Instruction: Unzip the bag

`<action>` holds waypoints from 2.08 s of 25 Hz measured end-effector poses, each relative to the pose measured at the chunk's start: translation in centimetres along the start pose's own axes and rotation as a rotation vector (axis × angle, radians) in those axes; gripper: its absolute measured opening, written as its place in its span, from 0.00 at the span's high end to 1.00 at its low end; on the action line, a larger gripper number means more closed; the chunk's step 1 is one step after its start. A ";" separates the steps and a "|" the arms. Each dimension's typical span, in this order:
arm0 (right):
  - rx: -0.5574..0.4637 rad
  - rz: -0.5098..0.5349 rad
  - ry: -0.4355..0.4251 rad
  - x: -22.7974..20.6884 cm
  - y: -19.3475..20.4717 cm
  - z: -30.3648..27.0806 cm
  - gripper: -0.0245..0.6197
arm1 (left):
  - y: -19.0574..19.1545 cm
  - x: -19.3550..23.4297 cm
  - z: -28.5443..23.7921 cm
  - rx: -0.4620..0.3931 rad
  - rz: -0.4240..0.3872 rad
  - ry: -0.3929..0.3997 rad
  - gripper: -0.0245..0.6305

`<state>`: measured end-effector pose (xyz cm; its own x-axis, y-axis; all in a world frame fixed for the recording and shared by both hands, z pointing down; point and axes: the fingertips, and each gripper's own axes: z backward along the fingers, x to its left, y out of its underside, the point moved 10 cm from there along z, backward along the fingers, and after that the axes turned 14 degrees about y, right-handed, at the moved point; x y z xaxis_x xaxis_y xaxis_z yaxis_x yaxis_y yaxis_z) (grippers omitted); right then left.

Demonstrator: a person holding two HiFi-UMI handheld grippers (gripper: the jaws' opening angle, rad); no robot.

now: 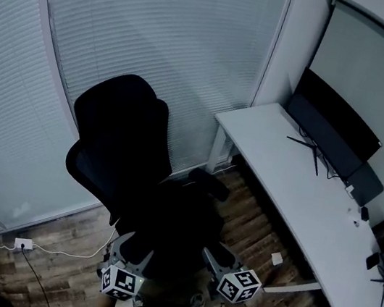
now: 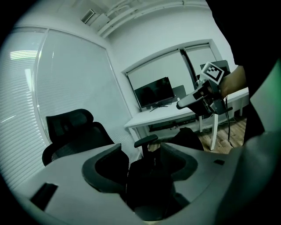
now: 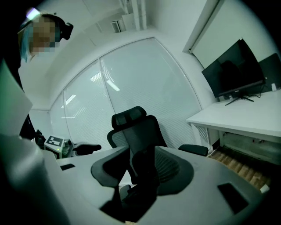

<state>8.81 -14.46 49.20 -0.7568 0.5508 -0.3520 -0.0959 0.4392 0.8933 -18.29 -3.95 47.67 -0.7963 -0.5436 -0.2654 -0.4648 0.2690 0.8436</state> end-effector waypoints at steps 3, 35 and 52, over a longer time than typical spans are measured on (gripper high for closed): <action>-0.009 0.034 0.018 1.6 0.1 0.2 0.67 | -0.2 0.5 0.7 -0.018 -0.012 0.012 0.55; -0.138 0.056 0.326 10.9 6.5 7.7 0.89 | 1.8 -1.2 5.4 -0.217 -0.102 0.287 0.93; -0.171 0.045 0.396 10.9 8.2 10.5 0.90 | 1.8 -2.7 5.4 -0.247 -0.124 0.350 0.93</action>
<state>6.59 2.62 49.72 -0.9492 0.2371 -0.2069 -0.1375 0.2788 0.9505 -19.10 2.31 47.33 -0.5417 -0.8076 -0.2333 -0.4079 0.0099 0.9130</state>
